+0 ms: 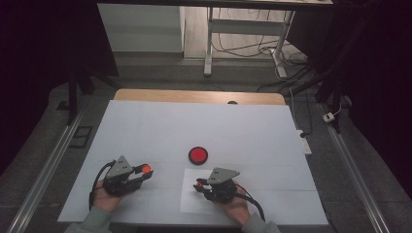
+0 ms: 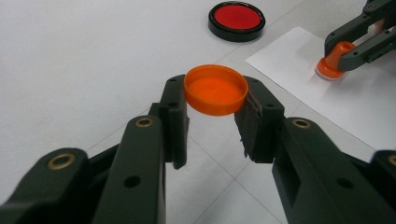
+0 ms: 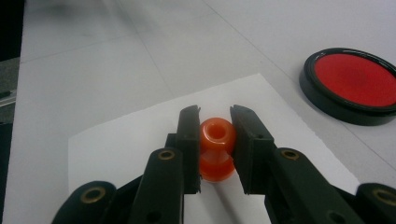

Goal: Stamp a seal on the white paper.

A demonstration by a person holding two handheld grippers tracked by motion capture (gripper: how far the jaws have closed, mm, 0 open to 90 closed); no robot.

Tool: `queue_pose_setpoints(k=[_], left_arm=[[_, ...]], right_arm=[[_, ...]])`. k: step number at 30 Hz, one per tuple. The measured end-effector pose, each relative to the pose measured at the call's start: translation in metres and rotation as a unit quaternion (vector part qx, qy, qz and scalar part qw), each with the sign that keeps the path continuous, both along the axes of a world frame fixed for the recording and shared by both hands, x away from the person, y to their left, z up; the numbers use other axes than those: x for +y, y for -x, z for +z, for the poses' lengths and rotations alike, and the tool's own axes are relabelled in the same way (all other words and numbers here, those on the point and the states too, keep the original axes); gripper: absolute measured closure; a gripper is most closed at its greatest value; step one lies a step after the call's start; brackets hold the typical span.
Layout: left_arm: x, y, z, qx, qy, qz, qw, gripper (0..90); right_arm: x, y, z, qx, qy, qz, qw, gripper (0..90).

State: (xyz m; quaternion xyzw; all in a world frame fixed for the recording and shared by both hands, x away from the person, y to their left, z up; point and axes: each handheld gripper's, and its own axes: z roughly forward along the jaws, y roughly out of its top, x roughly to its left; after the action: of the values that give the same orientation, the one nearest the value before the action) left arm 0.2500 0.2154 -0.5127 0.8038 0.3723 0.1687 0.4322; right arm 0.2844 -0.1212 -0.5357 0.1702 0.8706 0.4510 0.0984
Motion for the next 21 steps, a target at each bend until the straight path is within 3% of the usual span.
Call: queue_pose_setpoints(k=[3, 6, 9, 21], left_arm=[[0.0, 0.0, 0.0, 0.0, -0.002, -0.001, 1.0, 64.7], [0.0, 0.0, 0.0, -0.001, 0.0, 0.001, 1.0, 64.7], [0.0, 0.0, 0.0, 0.0, -0.001, 0.0, 1.0, 64.6], [-0.001, 0.0, 0.0, -0.001, -0.002, 0.0, 1.0, 64.6]], right_arm=[[-0.001, -0.002, 0.002, 0.006, 0.0, -0.001, 1.0, 72.2], [-0.007, -0.005, 0.011, 0.015, -0.052, -0.008, 0.9985, 72.3], [-0.013, -0.006, 0.02, 0.018, -0.074, -0.016, 0.997, 72.4], [-0.017, -0.007, 0.027, 0.02, -0.085, -0.019, 0.996, 72.4]])
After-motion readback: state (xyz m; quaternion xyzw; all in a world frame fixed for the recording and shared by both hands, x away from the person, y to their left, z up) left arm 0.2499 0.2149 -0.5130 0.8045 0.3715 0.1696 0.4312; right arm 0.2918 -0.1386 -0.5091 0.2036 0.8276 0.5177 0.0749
